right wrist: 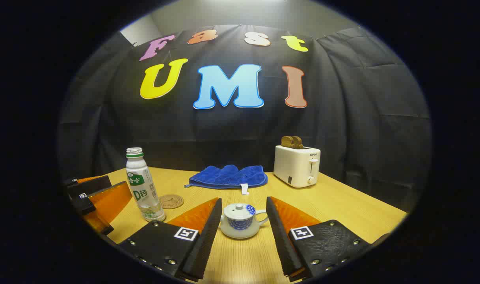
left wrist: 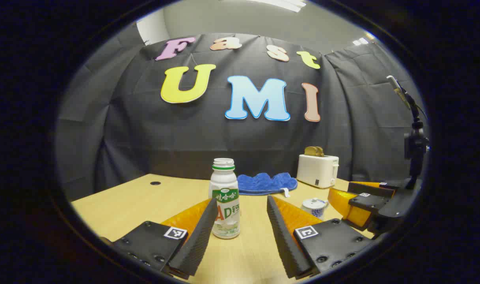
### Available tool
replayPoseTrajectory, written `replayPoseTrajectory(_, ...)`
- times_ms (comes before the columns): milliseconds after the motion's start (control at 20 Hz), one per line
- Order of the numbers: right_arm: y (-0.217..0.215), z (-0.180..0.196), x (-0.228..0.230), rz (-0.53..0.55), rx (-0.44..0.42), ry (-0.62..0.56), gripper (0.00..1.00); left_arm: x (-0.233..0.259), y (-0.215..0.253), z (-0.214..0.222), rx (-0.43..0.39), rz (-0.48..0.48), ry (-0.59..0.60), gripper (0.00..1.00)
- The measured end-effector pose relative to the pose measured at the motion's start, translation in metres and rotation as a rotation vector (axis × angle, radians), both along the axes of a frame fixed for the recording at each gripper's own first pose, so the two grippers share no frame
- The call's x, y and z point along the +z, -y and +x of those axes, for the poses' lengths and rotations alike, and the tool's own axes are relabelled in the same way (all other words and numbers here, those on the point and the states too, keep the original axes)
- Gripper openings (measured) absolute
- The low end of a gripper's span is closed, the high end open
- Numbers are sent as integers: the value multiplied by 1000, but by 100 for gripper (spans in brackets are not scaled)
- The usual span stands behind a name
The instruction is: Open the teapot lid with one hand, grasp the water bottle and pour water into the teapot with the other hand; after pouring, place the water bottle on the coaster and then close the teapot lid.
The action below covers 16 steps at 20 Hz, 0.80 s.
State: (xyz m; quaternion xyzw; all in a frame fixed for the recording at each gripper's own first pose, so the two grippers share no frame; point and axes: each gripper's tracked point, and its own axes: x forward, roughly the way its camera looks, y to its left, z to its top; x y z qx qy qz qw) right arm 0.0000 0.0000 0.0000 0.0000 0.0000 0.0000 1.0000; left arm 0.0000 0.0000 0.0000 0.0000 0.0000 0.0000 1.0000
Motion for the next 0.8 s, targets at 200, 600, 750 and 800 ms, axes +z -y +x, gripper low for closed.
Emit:
replayPoseTrajectory(200,1,5,-1,3,4,-9,70,-2,0,1,-3,-8,-2,84)
replayPoseTrajectory(600,1,28,-17,16,27,-61,70,-8,-3,4,-2,-14,-12,86)
replayPoseTrajectory(750,-2,43,-21,-6,41,-75,70,-11,-4,7,-3,-15,-20,86)
replayPoseTrajectory(800,-1,54,-22,-14,34,-78,70,-13,-4,7,-4,-15,-24,87)
